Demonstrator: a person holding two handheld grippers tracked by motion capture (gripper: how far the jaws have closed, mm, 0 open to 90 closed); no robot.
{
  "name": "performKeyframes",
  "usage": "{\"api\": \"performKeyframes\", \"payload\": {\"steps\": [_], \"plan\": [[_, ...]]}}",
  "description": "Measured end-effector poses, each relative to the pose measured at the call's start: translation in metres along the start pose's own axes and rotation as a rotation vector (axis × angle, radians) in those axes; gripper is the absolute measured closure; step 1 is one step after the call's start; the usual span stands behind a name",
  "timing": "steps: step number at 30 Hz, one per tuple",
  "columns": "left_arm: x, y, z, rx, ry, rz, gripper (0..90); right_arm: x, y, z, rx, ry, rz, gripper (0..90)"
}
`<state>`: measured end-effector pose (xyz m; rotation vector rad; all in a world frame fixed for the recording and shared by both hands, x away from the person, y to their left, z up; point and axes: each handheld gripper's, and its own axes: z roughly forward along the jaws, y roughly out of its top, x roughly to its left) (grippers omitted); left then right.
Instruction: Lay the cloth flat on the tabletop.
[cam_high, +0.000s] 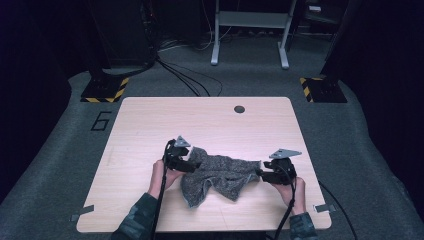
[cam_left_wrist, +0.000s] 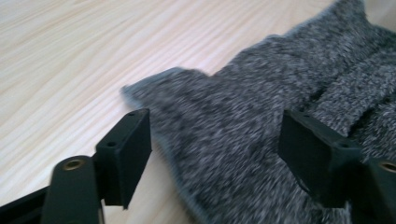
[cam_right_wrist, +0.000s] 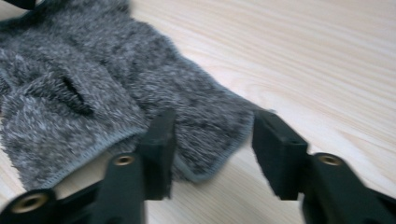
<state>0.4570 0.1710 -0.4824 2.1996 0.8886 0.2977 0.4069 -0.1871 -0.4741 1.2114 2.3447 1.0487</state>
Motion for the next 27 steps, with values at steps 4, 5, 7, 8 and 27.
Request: {"api": "performKeyframes", "payload": {"steps": [4, 5, 7, 8, 27], "plan": [[-0.006, 0.000, 0.017, 0.058, -0.035, 0.016, 26.3, 0.007, 0.007, 0.021, 0.055, 0.017, -0.021, 58.7], [-0.005, -0.001, 0.020, 0.075, -0.041, 0.012, 26.3, 0.008, 0.007, 0.026, 0.066, 0.024, -0.022, 60.2], [-0.003, -0.004, 0.023, 0.094, -0.043, 0.002, 26.6, 0.009, 0.008, 0.034, 0.086, 0.033, -0.025, 62.3], [-0.002, -0.005, 0.024, 0.099, -0.045, -0.001, 26.6, 0.010, 0.009, 0.037, 0.104, 0.035, -0.023, 62.6], [-0.013, -0.039, 0.005, 0.072, 0.002, -0.044, 27.5, 0.015, 0.007, 0.056, 0.148, 0.032, -0.098, 60.4]]}}
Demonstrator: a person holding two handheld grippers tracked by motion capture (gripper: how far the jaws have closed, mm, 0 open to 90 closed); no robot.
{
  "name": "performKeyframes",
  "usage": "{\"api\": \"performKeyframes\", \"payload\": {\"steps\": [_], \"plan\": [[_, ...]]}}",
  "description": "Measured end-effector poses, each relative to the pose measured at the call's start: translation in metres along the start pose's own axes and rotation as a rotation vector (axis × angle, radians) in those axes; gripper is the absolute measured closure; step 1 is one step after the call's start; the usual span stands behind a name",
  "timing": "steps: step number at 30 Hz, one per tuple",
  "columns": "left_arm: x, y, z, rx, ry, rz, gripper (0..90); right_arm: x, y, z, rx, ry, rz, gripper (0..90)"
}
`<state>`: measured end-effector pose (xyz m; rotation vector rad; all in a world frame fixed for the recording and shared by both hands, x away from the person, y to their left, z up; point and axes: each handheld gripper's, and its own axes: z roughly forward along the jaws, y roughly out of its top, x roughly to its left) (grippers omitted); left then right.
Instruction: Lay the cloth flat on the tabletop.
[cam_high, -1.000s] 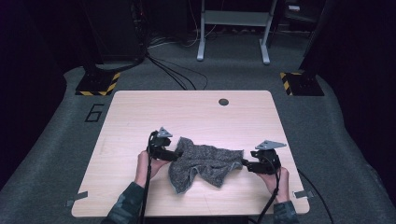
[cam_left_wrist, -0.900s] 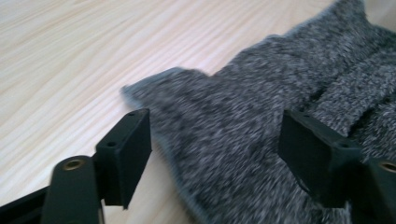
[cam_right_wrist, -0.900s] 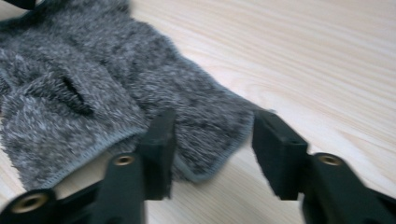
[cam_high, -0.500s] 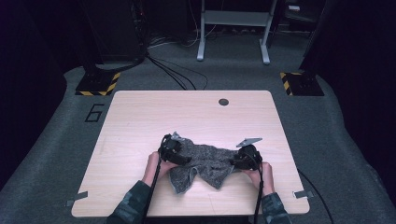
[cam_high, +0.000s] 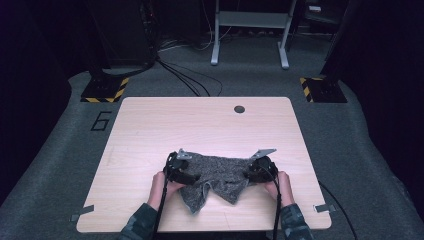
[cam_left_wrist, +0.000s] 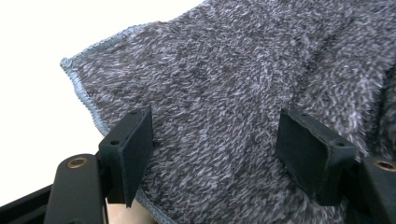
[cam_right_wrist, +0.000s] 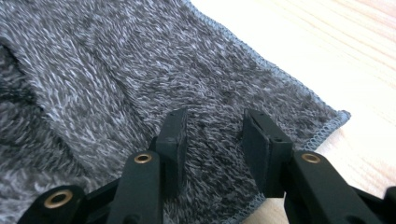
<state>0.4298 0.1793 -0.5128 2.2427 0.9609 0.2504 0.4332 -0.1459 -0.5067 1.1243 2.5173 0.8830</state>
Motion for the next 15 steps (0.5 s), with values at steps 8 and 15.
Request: {"api": "performKeyframes", "payload": {"steps": [8, 15], "plan": [[0.013, 0.004, -0.019, -0.088, 0.028, -0.041, 23.9, -0.011, 0.005, -0.011, -0.092, 0.041, 0.066, 42.9], [0.036, 0.027, -0.013, -0.060, 0.050, -0.044, 22.3, -0.027, 0.012, -0.024, -0.091, -0.054, 0.129, 39.2]]}}
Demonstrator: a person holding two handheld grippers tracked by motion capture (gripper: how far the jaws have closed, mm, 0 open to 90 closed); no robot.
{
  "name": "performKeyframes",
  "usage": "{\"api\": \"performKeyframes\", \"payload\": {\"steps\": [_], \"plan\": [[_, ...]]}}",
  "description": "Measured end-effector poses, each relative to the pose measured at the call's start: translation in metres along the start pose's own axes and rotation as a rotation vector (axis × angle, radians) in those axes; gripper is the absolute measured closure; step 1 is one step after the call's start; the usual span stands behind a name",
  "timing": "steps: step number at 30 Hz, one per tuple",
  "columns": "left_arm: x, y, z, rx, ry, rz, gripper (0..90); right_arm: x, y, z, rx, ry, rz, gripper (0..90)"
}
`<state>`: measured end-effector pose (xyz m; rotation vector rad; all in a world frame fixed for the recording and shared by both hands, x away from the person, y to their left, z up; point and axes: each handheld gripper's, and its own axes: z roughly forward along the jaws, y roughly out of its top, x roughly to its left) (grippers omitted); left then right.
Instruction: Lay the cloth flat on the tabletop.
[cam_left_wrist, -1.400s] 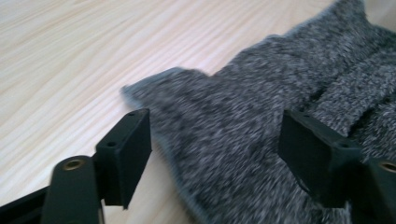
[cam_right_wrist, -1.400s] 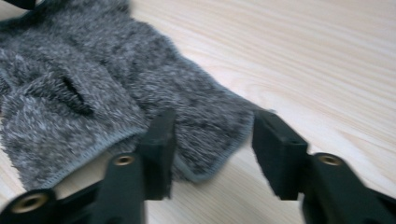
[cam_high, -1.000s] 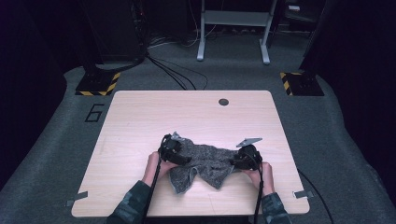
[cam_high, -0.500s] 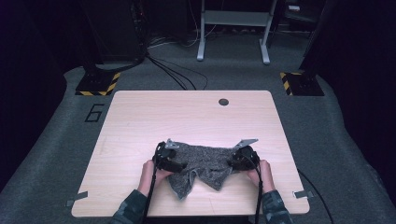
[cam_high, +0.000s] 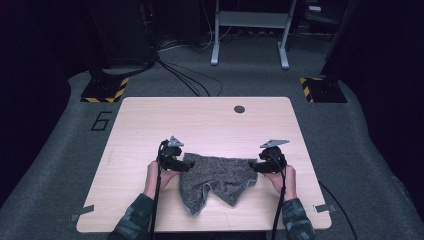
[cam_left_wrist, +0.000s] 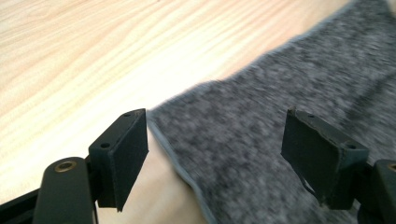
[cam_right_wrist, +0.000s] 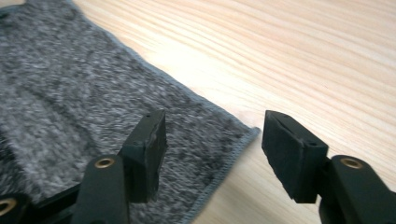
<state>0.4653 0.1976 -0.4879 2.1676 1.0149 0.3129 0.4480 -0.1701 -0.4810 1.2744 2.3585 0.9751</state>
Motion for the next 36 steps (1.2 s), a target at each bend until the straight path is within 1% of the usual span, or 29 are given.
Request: {"api": "performKeyframes", "payload": {"steps": [1, 2, 4, 7, 9, 10, 11, 12, 13, 15, 17, 18, 20, 21, 22, 23, 24, 26, 27, 29, 30, 32, 36], "plan": [[0.002, 0.002, 0.003, 0.003, 0.012, 0.006, 22.2, -0.002, 0.000, 0.001, 0.002, -0.001, -0.002, 38.9], [0.004, 0.003, 0.005, 0.019, 0.012, 0.005, 22.3, -0.004, 0.001, 0.004, 0.018, -0.004, 0.008, 38.6], [0.009, 0.006, 0.010, 0.031, 0.013, 0.000, 21.8, -0.004, 0.001, 0.006, 0.026, -0.010, 0.012, 38.8], [0.013, 0.008, 0.016, 0.044, 0.016, -0.003, 22.5, -0.004, 0.001, 0.014, 0.057, -0.010, 0.008, 39.8], [0.012, 0.008, 0.021, 0.057, 0.018, 0.002, 23.4, -0.005, 0.001, 0.019, 0.076, -0.010, -0.003, 41.4], [0.011, 0.008, 0.022, 0.066, 0.014, 0.007, 24.0, -0.004, 0.001, 0.021, 0.077, -0.022, -0.008, 42.0], [0.010, 0.008, 0.024, 0.069, 0.015, 0.003, 24.5, -0.004, 0.001, 0.023, 0.080, -0.016, -0.007, 42.7], [0.009, 0.008, 0.025, 0.071, 0.014, 0.010, 24.9, -0.004, 0.001, 0.024, 0.088, -0.015, -0.004, 43.5], [0.009, 0.008, 0.026, 0.077, 0.015, 0.015, 25.7, -0.004, 0.001, 0.025, 0.088, -0.026, -0.004, 44.2], [0.007, 0.008, 0.028, 0.074, 0.009, 0.015, 26.7, -0.005, 0.000, 0.028, 0.096, -0.028, 0.000, 44.8], [0.006, 0.007, 0.029, 0.084, 0.015, 0.020, 28.2, -0.007, 0.000, 0.030, 0.103, -0.029, -0.003, 45.9], [0.005, 0.007, 0.030, 0.083, 0.017, 0.013, 29.4, -0.006, -0.001, 0.031, 0.106, -0.031, -0.001, 46.4], [0.005, 0.006, 0.032, 0.102, 0.020, 0.020, 33.5, -0.005, -0.001, 0.032, 0.104, -0.038, -0.010, 47.5], [0.005, 0.004, 0.032, 0.096, 0.023, 0.021, 36.8, -0.005, -0.001, 0.032, 0.112, -0.034, -0.014, 48.4], [0.005, 0.004, 0.031, 0.099, 0.030, 0.027, 37.6, -0.005, -0.002, 0.032, 0.103, -0.044, -0.017, 49.8], [0.005, 0.003, 0.031, 0.096, 0.028, 0.027, 41.3, -0.004, -0.002, 0.032, 0.107, -0.041, -0.020, 51.5], [0.005, 0.003, 0.030, 0.094, 0.023, 0.028, 43.2, -0.004, -0.002, 0.032, 0.098, -0.049, -0.027, 53.6], [0.005, 0.002, 0.029, 0.091, 0.025, 0.040, 47.0, -0.003, -0.003, 0.031, 0.097, -0.035, -0.037, 56.9], [0.005, 0.001, 0.029, 0.088, 0.029, 0.041, 48.9, -0.003, -0.003, 0.031, 0.096, -0.031, -0.034, 58.6], [0.003, 0.001, 0.028, 0.093, 0.034, 0.048, 52.7, -0.003, -0.003, 0.031, 0.086, -0.033, -0.033, 63.4], [0.003, 0.001, 0.027, 0.098, 0.035, 0.056, 54.4, -0.003, -0.003, 0.031, 0.090, -0.024, -0.034, 65.6], [0.001, 0.000, 0.026, 0.099, 0.043, 0.057, 57.3, -0.002, -0.003, 0.031, 0.084, -0.023, -0.033, 69.4], [-0.001, -0.001, 0.025, 0.103, 0.054, 0.059, 63.7, -0.001, -0.004, 0.031, 0.083, -0.013, -0.030, 73.3]]}}
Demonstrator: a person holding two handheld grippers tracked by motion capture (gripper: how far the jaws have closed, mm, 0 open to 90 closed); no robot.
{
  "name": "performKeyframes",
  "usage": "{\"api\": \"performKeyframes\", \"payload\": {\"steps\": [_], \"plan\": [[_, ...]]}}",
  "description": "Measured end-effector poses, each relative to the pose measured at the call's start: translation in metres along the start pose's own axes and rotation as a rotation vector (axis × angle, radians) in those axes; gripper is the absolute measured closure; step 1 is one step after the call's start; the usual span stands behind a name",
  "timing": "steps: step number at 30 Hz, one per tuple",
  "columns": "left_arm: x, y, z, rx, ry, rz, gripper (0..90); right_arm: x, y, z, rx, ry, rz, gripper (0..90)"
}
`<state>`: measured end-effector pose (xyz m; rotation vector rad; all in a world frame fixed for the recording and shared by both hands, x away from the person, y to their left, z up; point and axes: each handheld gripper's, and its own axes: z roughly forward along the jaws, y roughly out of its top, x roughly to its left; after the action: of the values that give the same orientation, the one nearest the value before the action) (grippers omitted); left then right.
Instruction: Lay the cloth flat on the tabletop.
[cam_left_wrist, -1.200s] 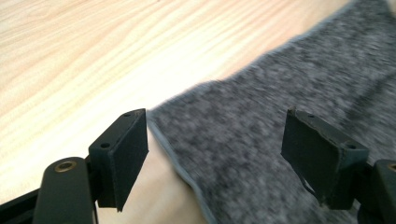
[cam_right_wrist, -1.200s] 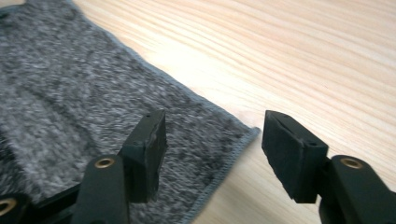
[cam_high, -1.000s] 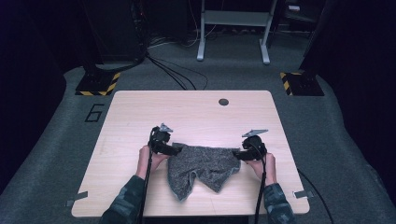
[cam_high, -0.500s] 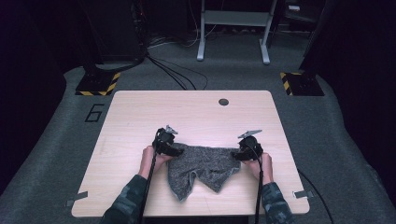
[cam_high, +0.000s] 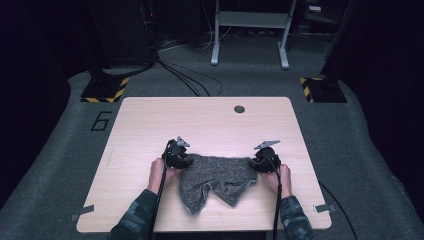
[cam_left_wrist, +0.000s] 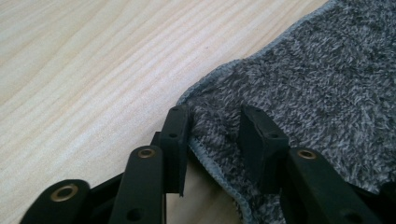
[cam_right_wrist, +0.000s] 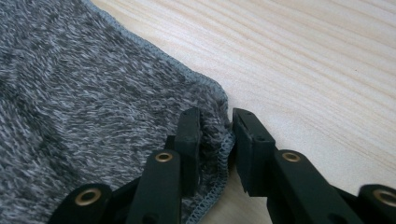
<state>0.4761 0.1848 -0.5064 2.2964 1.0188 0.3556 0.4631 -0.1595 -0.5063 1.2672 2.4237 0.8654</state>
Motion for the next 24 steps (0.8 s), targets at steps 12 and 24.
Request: {"api": "performKeyframes", "payload": {"steps": [12, 24], "plan": [[-0.001, -0.002, -0.001, -0.011, -0.012, 0.005, 84.3, 0.002, -0.003, 0.000, -0.022, 0.014, 0.020, 80.4], [-0.001, -0.010, -0.011, -0.098, 0.000, -0.019, 86.5, 0.007, -0.006, -0.007, -0.079, 0.004, 0.010, 85.1]]}}
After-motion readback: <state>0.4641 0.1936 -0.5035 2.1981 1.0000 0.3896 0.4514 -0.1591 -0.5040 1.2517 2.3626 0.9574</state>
